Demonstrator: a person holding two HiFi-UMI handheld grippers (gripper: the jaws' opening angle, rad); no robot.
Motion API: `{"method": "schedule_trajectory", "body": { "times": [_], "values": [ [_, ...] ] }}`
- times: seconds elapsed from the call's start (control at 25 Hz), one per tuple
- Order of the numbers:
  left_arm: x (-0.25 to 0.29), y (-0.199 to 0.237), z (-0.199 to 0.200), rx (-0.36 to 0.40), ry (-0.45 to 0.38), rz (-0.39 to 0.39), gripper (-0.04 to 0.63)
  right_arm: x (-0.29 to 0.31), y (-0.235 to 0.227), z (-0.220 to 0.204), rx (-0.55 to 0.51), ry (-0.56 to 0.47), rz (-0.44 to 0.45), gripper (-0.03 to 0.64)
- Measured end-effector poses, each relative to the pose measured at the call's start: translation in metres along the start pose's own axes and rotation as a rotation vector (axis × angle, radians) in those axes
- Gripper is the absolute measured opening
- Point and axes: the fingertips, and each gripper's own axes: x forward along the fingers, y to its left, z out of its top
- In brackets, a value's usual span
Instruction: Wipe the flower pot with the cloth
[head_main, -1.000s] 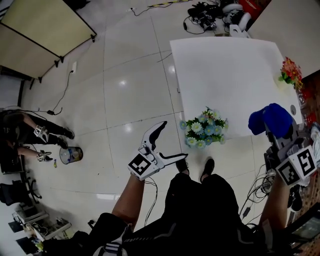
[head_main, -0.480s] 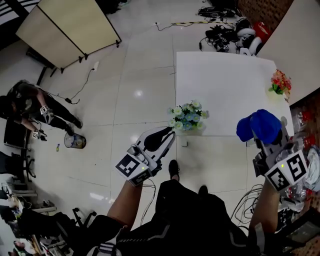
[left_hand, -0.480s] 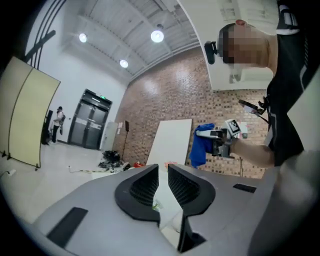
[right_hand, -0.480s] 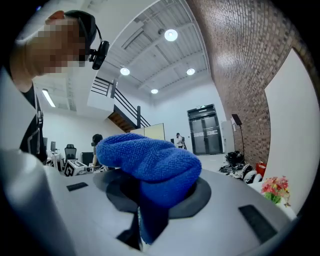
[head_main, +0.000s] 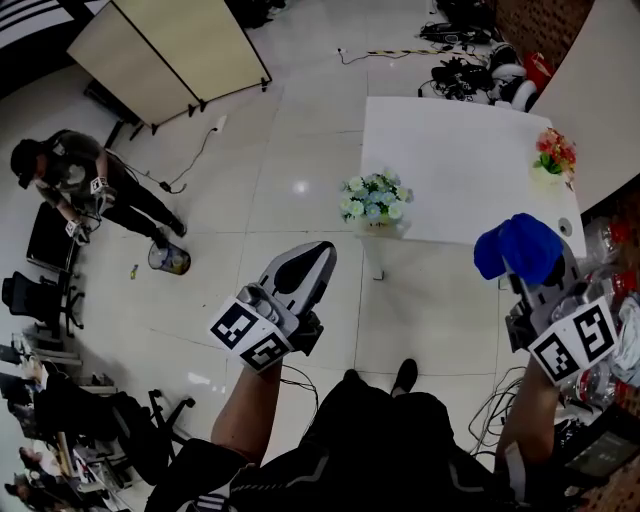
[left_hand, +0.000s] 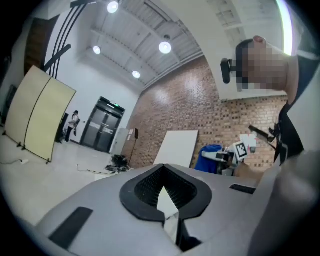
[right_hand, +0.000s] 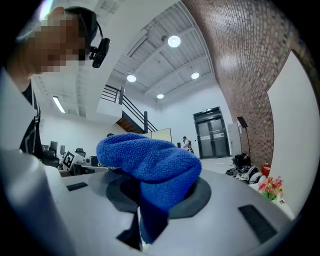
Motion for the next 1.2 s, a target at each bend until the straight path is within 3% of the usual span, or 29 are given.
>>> {"method": "schedule_trajectory", "body": {
  "times": [0.52,0.64,0.84,1.2],
  "values": [
    [-0.129,-0.053,0.019,0.171,0.017,-0.082,0.005,-0.051,0.164,-0.029,0.015,0.007,-0.053,0.091],
    [-0.156,-0.066,0.023,0.151,-0.001,-0.088,0.005,-0.067,0.199,-0.029,0.031,0.011,-0.052,0.091],
    [-0.181,-0.105,0.022,0.137,0.0,-0.067,0.005,-0.109,0.224,-0.018,0.0,0.008,-0.05,0.091],
    [-0.194,-0.192,0.03,0.191,-0.002,0.016,0.005,-0.183,0.237,0.0,-0.038,-0.016,0.057,0.091]
  ]
}}
